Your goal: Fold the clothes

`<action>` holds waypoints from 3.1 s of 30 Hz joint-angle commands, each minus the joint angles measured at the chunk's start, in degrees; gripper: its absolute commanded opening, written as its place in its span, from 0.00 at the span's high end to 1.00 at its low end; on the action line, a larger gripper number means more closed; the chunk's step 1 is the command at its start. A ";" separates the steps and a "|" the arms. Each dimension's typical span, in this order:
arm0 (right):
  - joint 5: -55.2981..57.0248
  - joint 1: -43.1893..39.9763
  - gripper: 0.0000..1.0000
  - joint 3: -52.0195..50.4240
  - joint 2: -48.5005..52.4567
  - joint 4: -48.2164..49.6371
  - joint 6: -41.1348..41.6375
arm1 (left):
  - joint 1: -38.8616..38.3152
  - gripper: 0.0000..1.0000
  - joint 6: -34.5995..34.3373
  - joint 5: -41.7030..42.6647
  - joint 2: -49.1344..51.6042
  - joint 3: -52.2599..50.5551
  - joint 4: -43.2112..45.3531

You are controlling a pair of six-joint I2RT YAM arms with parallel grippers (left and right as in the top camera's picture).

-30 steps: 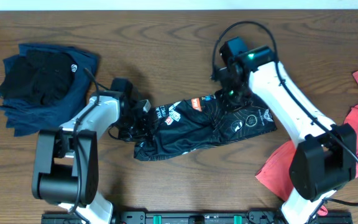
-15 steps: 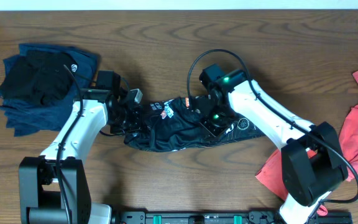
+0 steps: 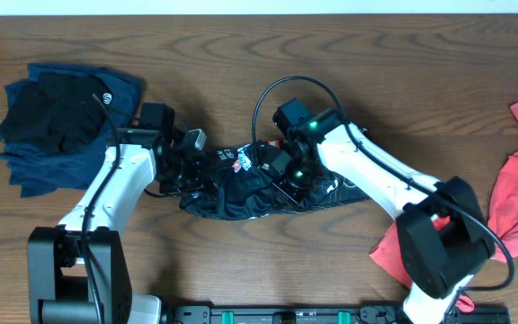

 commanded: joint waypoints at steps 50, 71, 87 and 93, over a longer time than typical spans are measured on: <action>31.74 -15.82 0.68 5.25 -1.66 9.18 18.05 | 1.42 0.94 -0.26 -6.32 -0.55 1.42 -3.72; 26.69 -23.50 0.68 -12.13 -1.66 16.61 13.57 | 6.58 0.94 -6.51 2.03 -0.55 13.42 -4.15; 23.98 -19.76 0.68 -17.55 -1.66 23.76 17.03 | 2.67 0.94 -20.50 14.36 -0.55 13.66 7.89; 23.96 -19.41 0.68 -17.57 -1.66 23.61 17.90 | -3.87 0.94 -20.46 14.03 -0.55 13.66 12.09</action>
